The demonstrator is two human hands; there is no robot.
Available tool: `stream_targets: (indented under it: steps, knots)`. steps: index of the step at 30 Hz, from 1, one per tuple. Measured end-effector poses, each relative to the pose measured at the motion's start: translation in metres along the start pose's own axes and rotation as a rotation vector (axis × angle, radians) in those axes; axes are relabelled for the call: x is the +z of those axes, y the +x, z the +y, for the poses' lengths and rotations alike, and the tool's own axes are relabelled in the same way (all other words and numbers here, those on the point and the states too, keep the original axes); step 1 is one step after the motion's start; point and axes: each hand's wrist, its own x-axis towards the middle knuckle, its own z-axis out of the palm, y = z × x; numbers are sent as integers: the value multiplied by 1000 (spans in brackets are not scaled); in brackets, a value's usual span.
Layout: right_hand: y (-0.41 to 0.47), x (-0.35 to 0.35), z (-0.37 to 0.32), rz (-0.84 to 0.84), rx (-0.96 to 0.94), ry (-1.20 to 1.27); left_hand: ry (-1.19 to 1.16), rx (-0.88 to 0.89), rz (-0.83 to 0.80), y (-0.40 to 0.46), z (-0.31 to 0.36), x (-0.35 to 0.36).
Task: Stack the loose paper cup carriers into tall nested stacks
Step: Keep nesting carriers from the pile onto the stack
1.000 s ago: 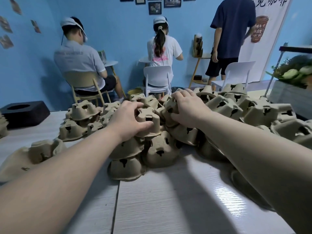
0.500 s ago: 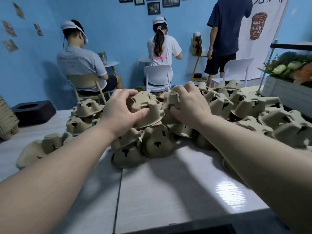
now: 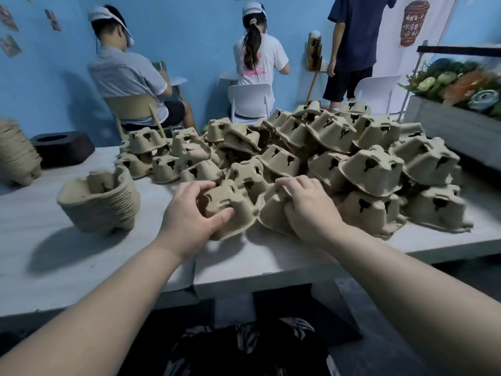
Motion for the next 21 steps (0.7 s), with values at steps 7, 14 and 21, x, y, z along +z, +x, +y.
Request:
stream_targets:
  steps: [7,14,21]
  knots:
    - [-17,-2,4,-205,-61,68,62,-57,-50,-27,-15,12]
    - [-21,-10,8,-30,-40,3,46,-86,-13,-41,-24,20]
    - [-14,-12,-1,201,192,501,43,-90,57,-45,-25,20]
